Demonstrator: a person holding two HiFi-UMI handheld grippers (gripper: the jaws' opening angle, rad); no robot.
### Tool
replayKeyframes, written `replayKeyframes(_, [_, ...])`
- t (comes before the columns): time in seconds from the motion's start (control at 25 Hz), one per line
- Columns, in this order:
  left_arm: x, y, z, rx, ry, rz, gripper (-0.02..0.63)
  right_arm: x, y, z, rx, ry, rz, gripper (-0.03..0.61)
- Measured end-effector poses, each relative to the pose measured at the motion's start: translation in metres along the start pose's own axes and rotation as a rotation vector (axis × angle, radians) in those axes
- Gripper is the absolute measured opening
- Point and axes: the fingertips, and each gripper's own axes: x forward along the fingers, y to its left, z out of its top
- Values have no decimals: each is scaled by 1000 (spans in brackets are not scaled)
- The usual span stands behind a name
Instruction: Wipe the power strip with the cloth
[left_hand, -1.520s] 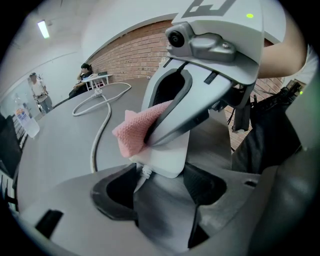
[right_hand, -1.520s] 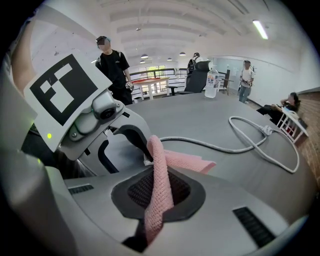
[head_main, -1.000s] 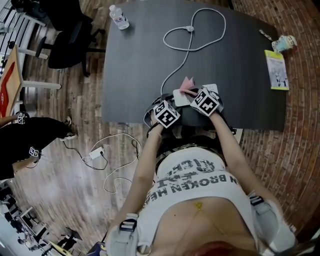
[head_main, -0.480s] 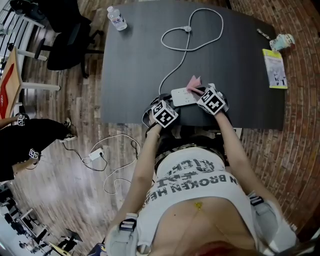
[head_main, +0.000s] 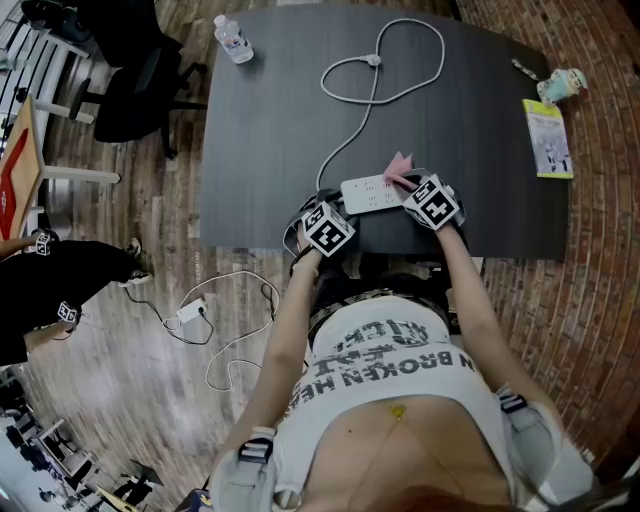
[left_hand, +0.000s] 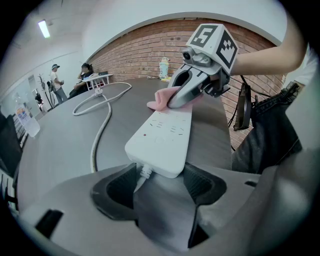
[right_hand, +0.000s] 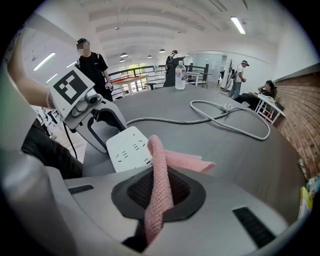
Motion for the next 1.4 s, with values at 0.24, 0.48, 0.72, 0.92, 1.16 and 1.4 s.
replayKeyframes(0.24, [2,1,1,3,-2,11,275,-8,-11,-13,44,1,-9,17])
replayKeyframes(0.48, [-2,-2,3,2,0,-10,275,-12,-21,-20,66,18,-25,17])
replayKeyframes(0.72, [-4,-3,2,0,6,-12,275,-22,-36,-33,124,20,-54,17])
replayKeyframes(0.92, [-2,-4,3,1,8,-10,275,-29,-43,-46,147,39,-78,17])
replayKeyframes(1.16, [-4,-4,3,-1,8,-7,276,-33,-47,-48,176,36,-104,17])
replayKeyframes(1.4, [-3,-3,3,0,6,-8,276,-32,-48,-49,199,27,-113,17])
